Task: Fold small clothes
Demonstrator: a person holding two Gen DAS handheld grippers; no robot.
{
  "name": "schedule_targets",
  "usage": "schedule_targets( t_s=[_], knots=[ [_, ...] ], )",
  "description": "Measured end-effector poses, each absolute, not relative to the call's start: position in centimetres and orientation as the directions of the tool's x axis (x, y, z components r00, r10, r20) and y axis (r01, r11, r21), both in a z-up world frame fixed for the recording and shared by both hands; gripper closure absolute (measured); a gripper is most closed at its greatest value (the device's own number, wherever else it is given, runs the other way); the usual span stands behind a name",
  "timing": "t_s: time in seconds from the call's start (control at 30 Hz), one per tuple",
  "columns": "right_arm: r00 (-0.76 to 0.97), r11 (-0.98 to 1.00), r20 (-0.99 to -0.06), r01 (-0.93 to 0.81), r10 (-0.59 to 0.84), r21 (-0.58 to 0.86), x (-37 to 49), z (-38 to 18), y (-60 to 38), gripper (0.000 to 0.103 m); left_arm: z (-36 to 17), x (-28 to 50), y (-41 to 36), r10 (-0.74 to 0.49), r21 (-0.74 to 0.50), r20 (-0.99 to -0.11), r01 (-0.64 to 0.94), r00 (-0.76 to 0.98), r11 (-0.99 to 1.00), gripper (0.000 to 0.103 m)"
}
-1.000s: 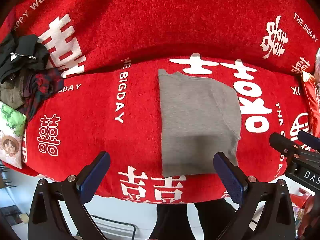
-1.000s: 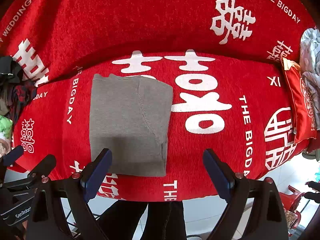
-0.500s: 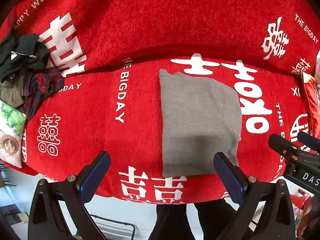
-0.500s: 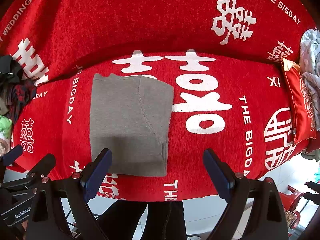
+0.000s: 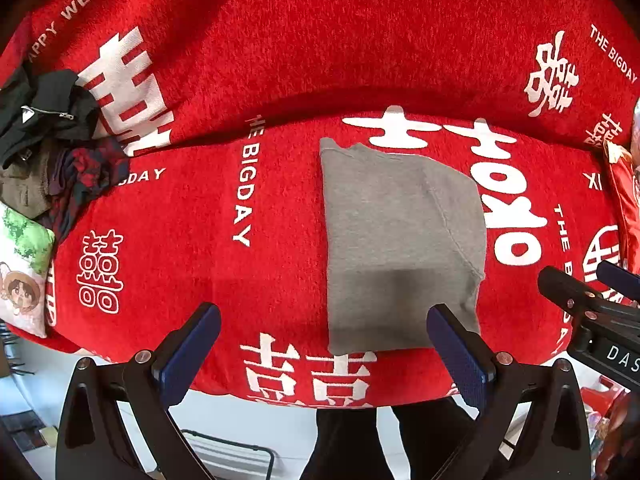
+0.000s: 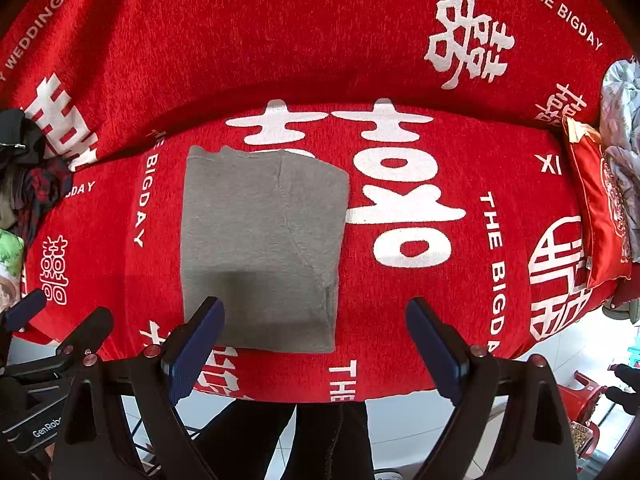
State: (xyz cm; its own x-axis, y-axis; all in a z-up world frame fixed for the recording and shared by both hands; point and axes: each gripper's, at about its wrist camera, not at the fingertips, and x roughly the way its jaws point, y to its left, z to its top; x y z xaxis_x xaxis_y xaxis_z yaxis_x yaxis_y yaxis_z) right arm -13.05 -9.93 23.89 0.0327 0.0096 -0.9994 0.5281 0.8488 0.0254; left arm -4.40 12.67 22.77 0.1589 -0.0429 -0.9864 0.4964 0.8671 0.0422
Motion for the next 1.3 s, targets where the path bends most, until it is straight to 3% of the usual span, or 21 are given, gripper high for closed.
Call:
schedule_targets(
  t_s=[1.3],
  knots=[
    [0.029, 0.851, -0.999, 0.525, 0.012, 0.026, -12.94, 23.68, -9.76, 0.01, 23.03, -4.39, 12.31, -0.014, 0.093, -0.979, 0.509, 0.203, 0.856, 0.0]
  ],
)
